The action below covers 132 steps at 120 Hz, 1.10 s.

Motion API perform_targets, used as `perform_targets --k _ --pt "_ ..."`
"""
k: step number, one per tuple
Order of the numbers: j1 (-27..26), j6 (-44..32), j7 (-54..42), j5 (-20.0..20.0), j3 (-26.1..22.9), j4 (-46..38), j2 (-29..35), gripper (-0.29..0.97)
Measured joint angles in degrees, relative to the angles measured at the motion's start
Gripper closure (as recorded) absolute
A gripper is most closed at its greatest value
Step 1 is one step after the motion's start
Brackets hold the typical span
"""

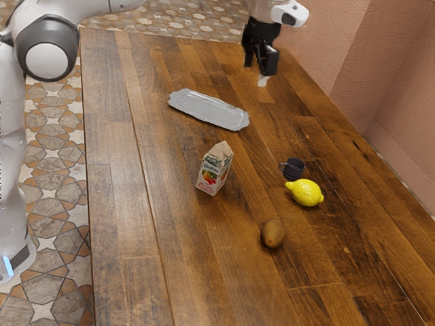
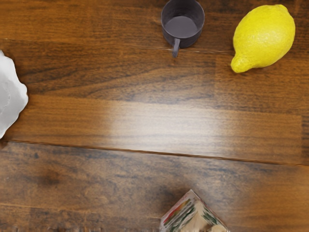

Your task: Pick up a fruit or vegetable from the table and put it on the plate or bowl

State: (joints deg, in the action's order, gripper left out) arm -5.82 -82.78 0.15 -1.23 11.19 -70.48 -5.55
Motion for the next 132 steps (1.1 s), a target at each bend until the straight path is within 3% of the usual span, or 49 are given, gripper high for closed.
perform_targets --k 11,29,40,56,72,107,132 --pt "2.12 2.21 0.08 -0.28 0.65 1.05 -0.29 0.00" --pt "0.97 4.34 0.16 -0.35 0.81 1.84 0.41 0.00" --pt "0.66 5.71 0.21 -0.26 0.58 8.02 2.56 0.00" --pt "1.56 6.78 0.33 -0.23 -2.58 11.02 2.75 0.00" --pt "-0.41 5.14 0.45 -0.52 -2.90 10.73 -2.55 0.00" --pt "0.40 -1.83 0.66 -0.37 -2.84 10.76 -13.60 0.00" --pt "-4.79 -9.48 0.84 0.64 -3.39 11.34 -19.04 0.00"
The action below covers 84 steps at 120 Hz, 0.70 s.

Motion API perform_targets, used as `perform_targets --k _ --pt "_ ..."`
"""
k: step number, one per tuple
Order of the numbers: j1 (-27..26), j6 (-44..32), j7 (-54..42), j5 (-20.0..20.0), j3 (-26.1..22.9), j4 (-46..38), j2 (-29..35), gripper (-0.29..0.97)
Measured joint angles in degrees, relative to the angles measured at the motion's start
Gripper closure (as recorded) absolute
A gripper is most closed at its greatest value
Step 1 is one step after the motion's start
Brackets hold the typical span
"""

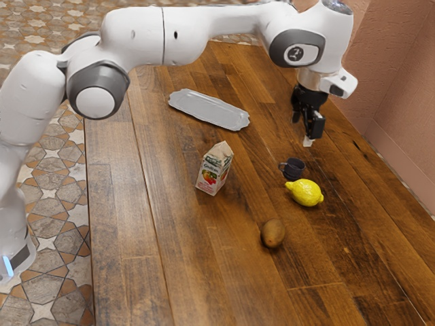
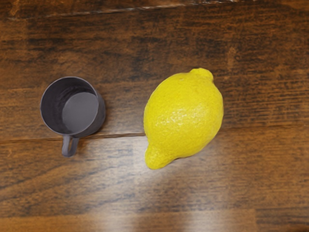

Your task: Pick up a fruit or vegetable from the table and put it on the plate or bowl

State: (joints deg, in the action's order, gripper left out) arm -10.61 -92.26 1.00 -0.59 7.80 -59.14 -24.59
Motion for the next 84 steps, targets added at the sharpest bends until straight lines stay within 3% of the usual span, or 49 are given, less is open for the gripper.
perform_targets --k 36,84 --pt "-0.47 -5.47 -4.28 0.32 0.26 1.11 -4.71 0.00" --pt "-0.41 -6.30 -9.74 1.12 -1.62 -0.51 -8.54 0.00"
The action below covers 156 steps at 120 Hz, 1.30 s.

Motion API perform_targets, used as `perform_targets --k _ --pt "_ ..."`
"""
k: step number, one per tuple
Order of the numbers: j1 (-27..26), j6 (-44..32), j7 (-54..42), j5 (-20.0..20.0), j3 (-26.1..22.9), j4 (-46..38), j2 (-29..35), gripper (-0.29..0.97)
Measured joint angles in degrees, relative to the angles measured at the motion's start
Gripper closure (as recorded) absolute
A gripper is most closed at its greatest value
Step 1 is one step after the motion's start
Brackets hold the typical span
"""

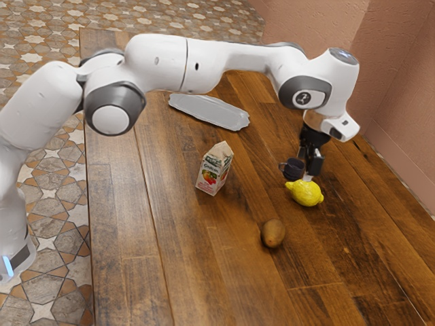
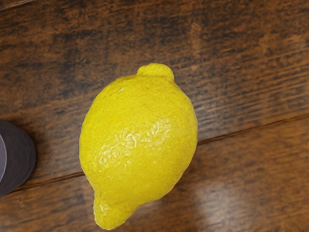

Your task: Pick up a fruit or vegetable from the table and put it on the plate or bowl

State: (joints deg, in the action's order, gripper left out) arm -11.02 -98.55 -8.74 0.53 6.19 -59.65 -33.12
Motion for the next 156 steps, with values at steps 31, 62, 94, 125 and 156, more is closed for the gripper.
perform_targets --k 31,62,94,125,156 --pt "1.35 0.02 -2.13 0.58 0.05 0.14 -1.05 0.00" --pt "1.49 -0.38 -3.51 1.49 -0.10 0.41 -2.62 0.00" --pt "1.85 -2.03 -4.82 2.19 -0.99 1.46 -4.65 0.00" --pt "2.36 -2.78 -5.77 2.61 -1.00 1.76 -5.42 0.00" --pt "4.39 -4.02 -6.41 2.79 -2.81 4.06 -7.62 0.00"
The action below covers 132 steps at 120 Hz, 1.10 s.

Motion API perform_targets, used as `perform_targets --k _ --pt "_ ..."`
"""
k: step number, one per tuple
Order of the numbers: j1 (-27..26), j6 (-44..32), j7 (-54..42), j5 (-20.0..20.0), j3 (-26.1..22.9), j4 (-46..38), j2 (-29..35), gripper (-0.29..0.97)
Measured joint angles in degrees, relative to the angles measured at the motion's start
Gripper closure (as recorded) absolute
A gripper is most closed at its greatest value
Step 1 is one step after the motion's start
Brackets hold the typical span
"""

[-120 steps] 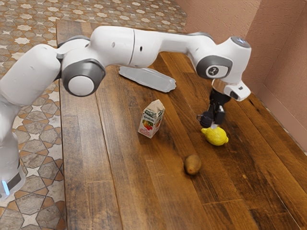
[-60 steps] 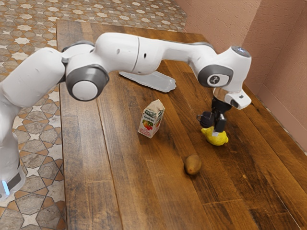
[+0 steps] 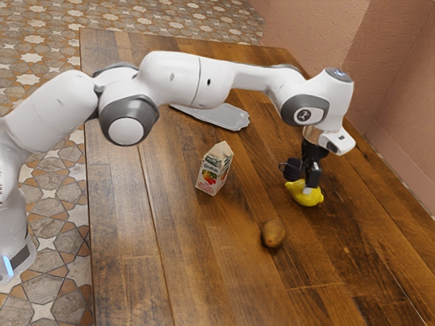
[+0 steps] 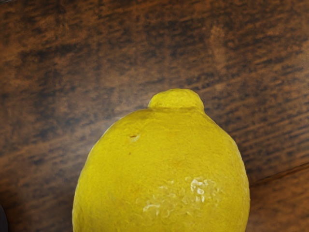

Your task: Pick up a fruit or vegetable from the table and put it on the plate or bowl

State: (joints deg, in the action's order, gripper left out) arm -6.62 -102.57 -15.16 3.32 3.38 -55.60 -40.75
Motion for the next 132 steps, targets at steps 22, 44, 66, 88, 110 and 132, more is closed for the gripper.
perform_targets --k 22,44,66,88,110,132 --pt "0.73 -0.67 -0.31 0.02 -0.97 1.32 -1.72 0.00" --pt "0.79 -1.09 -0.54 0.02 -1.47 1.95 -3.63 0.00" --pt "0.74 -1.45 -0.66 0.02 -1.53 2.55 -4.78 0.00" --pt "0.71 -1.71 -0.62 0.58 -1.57 2.72 -5.25 0.17" --pt "0.65 -1.75 -0.26 1.45 -1.50 2.13 -3.69 0.31" --pt "0.58 -0.37 0.06 1.44 -0.85 -3.62 8.55 0.29"
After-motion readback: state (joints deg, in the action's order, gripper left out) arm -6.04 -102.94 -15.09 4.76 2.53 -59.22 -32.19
